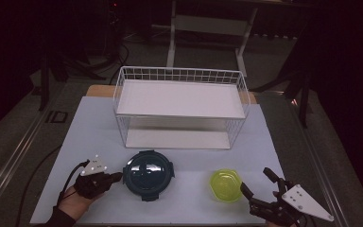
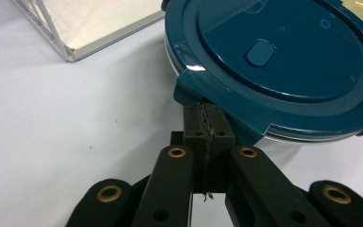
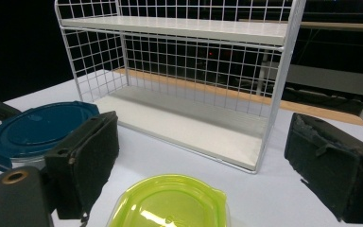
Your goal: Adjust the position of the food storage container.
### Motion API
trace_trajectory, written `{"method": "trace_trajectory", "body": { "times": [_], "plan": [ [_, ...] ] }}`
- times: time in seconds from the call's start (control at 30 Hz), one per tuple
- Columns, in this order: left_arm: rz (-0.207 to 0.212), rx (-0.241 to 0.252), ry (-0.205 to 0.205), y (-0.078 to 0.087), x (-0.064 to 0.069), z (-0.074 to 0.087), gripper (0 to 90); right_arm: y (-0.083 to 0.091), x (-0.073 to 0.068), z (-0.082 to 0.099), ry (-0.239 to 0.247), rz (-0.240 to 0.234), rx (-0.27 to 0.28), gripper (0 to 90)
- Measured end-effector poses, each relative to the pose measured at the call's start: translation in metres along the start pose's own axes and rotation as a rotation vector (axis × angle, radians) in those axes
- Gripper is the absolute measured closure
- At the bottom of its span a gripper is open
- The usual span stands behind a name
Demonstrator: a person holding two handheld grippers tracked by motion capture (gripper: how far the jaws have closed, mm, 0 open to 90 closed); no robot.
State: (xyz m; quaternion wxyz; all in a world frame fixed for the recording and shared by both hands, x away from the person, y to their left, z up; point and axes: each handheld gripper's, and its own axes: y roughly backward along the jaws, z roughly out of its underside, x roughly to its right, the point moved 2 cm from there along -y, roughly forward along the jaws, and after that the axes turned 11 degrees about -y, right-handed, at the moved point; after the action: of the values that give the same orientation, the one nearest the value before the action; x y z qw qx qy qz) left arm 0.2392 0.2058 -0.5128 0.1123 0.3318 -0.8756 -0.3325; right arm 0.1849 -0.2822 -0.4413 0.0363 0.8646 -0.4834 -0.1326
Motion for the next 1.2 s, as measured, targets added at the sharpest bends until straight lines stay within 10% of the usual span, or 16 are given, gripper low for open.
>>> {"method": "trace_trajectory", "body": {
  "times": [1.2],
  "plan": [
    [0.040, 0.035, -0.007, -0.027, 0.005, -0.019, 88.7, -0.005, -0.002, 0.003, 0.005, 0.001, -0.028, 10.6]
  ]
}}
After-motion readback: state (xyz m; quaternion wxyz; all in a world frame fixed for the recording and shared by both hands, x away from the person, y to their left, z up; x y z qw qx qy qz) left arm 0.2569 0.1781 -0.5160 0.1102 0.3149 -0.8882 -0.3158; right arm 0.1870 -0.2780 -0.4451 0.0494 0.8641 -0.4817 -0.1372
